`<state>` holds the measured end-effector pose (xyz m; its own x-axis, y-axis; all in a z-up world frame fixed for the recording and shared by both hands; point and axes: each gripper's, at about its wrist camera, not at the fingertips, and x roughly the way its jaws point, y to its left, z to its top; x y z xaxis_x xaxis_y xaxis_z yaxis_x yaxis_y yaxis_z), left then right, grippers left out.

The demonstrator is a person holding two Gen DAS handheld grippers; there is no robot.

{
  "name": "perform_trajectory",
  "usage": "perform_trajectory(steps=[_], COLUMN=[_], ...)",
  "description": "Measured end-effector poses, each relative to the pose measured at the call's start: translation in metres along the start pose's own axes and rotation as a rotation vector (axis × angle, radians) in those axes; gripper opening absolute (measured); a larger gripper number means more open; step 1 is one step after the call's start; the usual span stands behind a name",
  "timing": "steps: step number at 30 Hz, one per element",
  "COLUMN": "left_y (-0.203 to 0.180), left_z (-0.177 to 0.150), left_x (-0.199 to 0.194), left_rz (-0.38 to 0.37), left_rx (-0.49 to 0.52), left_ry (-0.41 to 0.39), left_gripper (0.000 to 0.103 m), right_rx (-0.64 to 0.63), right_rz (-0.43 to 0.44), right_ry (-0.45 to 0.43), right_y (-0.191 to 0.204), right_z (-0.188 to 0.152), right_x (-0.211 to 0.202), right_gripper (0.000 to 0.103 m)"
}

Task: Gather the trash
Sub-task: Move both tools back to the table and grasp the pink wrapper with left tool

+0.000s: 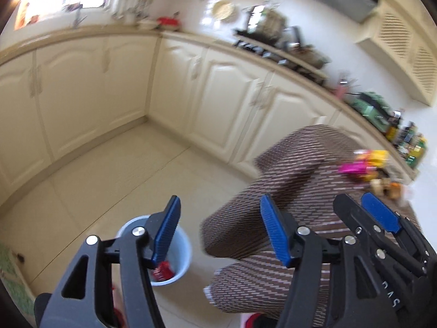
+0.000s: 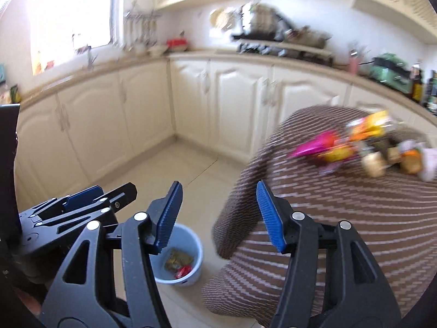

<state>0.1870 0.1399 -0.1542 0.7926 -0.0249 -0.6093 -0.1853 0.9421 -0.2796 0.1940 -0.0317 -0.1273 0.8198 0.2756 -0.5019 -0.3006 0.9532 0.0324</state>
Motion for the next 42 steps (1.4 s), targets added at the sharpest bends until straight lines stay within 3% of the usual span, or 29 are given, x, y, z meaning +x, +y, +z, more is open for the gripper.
perform_trajectory(steps=[7,15,24,30,32,33,42], left_y=[-0.103,-0.171,-0.196,-0.203,-0.202,-0.201,-0.172], left_z=[0.013,0.011,0.016,0.021,0.023,0.023,0.027], left_x=[-0.011,0.030,0.071,0.094,0.097,0.099,0.082], left_rz=[-0.167,-0.223,-0.196,-0.158,-0.163,-0.179,-0.210], left_rx=[0.126,0.252,0.300,0.304,0.294,0.287,0.207], left_ry=[-0.024,0.048,0.084,0.104,0.111,0.122,0.068], left_gripper=[0.066,0.067,0.067,0.067,0.058,0.046,0.042], right_rx=[0.096,0.208,0.282,0.331,0.322,0.321,0.277], right_rz=[-0.145,-0.246,-0.226,-0.131,-0.105,-0.094,-0.118], right_ry=[-0.061,-0.018,0.034,0.133,0.174,0.187,0.265], right_y=[-0.082,-0.159,-0.194,-0.202,-0.199,-0.198,-0.189], right_z=[0.011,0.009,0.009,0.010,0.012,0.013,0.025], right_x=[-0.048,-0.049,-0.024,-0.001,0.009,0.013,0.046], right_gripper=[0.059,0.063,0.064,0.064,0.064,0.064,0.064])
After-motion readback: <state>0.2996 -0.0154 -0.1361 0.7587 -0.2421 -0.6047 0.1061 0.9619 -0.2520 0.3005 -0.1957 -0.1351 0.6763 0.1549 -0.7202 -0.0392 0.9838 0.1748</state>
